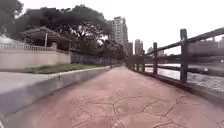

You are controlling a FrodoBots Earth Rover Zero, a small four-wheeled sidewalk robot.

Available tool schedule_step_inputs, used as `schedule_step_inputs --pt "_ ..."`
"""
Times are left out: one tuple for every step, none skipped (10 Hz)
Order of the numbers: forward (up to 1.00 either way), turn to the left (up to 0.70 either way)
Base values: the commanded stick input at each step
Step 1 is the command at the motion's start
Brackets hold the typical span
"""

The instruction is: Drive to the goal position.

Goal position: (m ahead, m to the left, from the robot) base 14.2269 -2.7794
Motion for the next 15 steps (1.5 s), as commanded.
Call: schedule_step_inputs --pt "0.85 0.00" --pt "0.85 0.00" --pt "0.85 0.00" --pt "0.85 0.25" --pt "0.85 0.09" --pt "0.85 0.00" --pt "0.85 0.00" --pt "0.85 0.00" --pt "0.85 0.00" --pt "0.85 0.00" --pt "0.90 0.10" --pt "1.00 0.32" --pt "1.00 0.30" --pt "1.00 0.07" --pt "1.00 0.00"
